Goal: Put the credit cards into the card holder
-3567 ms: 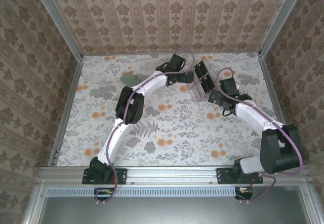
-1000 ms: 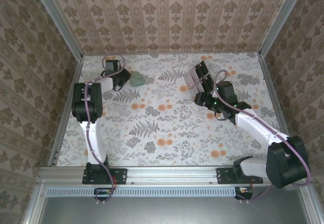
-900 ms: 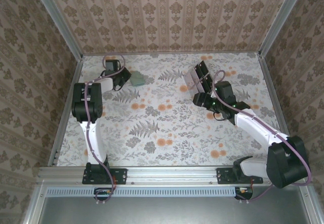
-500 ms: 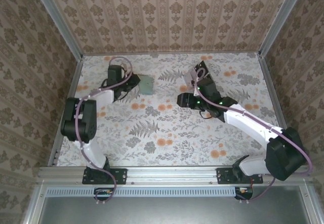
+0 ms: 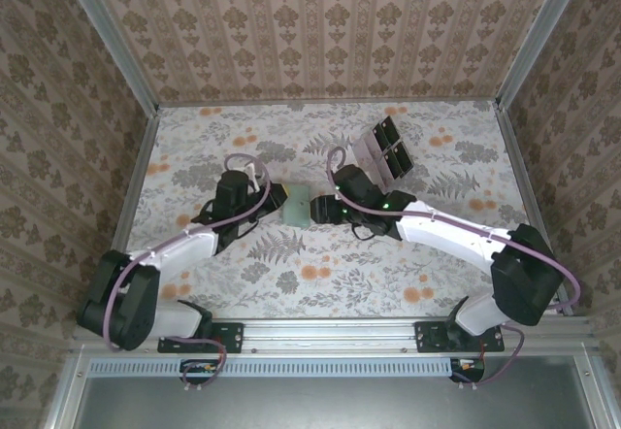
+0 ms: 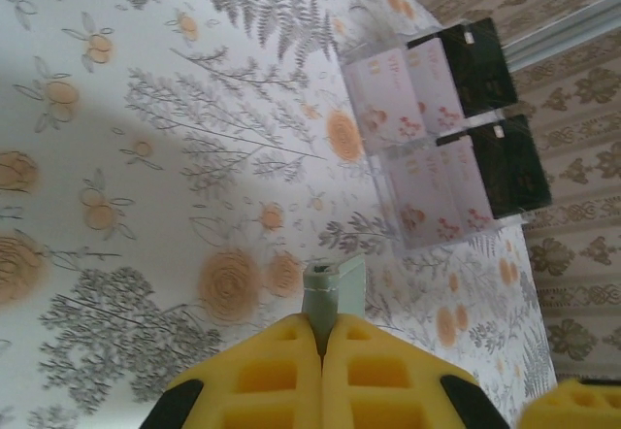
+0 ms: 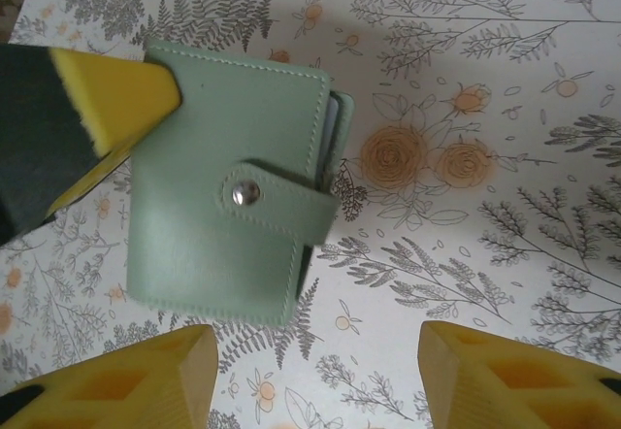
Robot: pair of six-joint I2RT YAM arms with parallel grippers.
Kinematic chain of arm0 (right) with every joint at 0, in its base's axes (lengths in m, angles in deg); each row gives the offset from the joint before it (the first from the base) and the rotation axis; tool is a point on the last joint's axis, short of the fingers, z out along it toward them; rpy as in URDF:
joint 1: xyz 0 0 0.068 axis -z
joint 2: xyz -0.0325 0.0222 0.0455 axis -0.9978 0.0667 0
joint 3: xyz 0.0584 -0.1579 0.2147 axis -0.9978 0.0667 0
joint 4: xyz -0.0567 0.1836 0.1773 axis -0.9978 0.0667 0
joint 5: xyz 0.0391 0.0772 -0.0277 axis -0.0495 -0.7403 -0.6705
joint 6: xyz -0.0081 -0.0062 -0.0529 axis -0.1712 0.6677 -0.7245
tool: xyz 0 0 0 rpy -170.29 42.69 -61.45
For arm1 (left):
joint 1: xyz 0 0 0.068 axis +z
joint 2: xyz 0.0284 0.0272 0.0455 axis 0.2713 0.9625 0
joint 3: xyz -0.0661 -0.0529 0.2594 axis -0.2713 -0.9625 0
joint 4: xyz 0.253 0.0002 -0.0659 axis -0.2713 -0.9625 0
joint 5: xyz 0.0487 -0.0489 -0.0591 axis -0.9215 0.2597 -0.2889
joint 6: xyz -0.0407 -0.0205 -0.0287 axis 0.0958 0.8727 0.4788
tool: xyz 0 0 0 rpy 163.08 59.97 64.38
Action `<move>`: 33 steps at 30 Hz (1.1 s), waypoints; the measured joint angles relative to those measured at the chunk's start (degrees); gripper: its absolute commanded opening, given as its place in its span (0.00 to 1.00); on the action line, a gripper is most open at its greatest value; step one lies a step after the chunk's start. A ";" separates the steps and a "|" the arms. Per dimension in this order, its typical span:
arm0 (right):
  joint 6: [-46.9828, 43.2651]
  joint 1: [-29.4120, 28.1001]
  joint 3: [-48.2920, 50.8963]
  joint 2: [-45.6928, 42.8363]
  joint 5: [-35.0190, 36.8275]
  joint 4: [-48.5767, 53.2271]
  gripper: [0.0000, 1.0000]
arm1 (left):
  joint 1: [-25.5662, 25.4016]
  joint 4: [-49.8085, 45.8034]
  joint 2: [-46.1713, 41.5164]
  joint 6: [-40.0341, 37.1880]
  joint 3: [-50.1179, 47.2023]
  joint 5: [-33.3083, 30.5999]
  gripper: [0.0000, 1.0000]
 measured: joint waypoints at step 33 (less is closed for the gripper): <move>1.90 -2.78 -6.95 9.33 4.11 -3.34 0.55 | -4.74 -0.04 -5.03 2.49 -1.75 -7.28 0.00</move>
